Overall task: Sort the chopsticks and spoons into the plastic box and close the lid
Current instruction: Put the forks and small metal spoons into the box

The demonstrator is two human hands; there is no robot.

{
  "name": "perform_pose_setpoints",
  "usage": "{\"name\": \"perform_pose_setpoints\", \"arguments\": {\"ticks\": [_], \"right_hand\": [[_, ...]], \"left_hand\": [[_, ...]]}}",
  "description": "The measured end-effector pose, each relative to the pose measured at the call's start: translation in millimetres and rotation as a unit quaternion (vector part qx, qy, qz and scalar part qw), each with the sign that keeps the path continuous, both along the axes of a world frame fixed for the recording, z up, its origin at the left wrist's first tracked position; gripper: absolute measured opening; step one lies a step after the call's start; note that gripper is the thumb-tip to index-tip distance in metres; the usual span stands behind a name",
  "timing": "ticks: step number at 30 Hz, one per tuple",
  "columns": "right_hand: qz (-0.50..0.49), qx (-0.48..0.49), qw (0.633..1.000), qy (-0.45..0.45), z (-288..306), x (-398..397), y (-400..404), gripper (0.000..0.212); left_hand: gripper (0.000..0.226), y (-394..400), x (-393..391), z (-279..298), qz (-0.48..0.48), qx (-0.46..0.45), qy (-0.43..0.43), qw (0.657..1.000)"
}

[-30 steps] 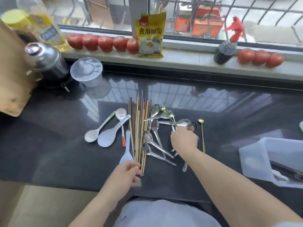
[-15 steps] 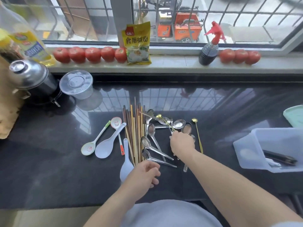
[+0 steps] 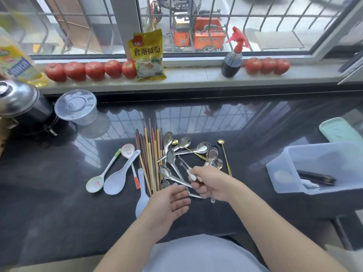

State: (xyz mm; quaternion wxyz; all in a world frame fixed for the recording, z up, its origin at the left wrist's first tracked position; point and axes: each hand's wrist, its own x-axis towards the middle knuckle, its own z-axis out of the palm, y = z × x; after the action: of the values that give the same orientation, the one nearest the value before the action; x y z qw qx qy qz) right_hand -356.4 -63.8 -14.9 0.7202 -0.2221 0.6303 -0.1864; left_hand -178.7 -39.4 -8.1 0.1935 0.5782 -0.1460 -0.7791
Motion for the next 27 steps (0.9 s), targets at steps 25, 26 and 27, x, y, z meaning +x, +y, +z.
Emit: {"name": "perform_pose_setpoints", "arguments": {"ticks": [25, 26, 27], "right_hand": [[0.131, -0.117, 0.862, 0.476, 92, -348, 97, 0.028], [0.193, -0.097, 0.844, 0.49, 81, -371, 91, 0.026], [0.254, -0.084, 0.825, 0.498, 71, -387, 85, 0.024]], "left_hand": [[0.022, 27, -119, 9, 0.017, -0.073, 0.004, 0.997], [0.022, 32, -137, 7, 0.018, -0.078, 0.0, 0.997], [0.023, 37, -155, 5, 0.023, -0.079, -0.007, 0.997]]}}
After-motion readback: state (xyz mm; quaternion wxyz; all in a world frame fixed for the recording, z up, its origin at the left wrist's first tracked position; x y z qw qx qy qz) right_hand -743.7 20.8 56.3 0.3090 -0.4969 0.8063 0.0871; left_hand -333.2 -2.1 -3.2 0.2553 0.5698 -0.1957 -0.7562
